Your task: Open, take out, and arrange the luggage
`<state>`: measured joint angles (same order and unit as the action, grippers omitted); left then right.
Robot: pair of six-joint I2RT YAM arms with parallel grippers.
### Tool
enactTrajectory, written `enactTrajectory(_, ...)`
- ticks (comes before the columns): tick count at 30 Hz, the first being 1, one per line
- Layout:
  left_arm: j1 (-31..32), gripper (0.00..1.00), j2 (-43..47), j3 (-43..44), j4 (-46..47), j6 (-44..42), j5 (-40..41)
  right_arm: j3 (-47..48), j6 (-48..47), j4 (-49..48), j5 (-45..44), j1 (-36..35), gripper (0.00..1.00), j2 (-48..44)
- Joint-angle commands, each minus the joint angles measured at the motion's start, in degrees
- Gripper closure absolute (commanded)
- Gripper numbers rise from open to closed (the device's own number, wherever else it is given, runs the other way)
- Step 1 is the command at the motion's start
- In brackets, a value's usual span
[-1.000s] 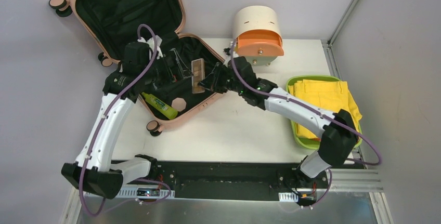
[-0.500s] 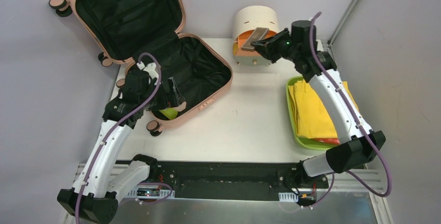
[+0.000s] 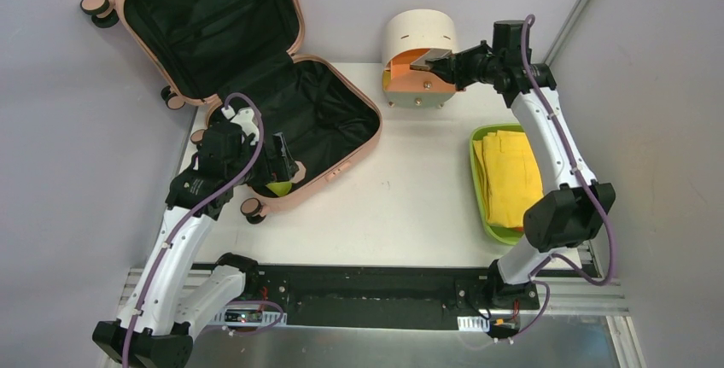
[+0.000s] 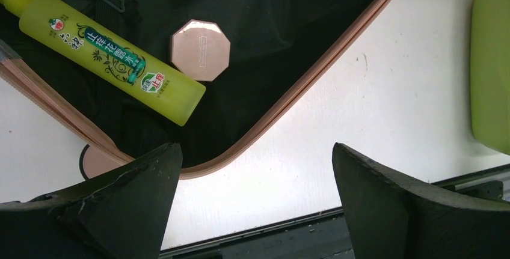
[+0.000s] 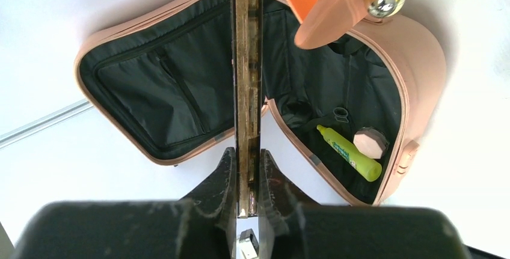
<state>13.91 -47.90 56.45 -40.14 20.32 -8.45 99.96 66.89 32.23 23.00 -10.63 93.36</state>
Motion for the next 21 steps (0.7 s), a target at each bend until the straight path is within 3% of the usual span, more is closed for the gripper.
enactTrajectory(1,0.33,0.01,1.22,-0.62,0.41,-1.27,1.05,2.1,4.71,-1.38,3.32,0.76,1.0,1.28)
enactTrajectory(12,0.33,0.01,1.02,0.15,0.33,-1.95,1.46,5.21,8.14,-5.53,3.23,1.9,0.97,9.34)
enactTrajectory(21,0.33,0.01,1.96,-0.09,0.24,-1.56,2.64,9.97,8.94,-3.59,2.64,3.6,0.83,16.07)
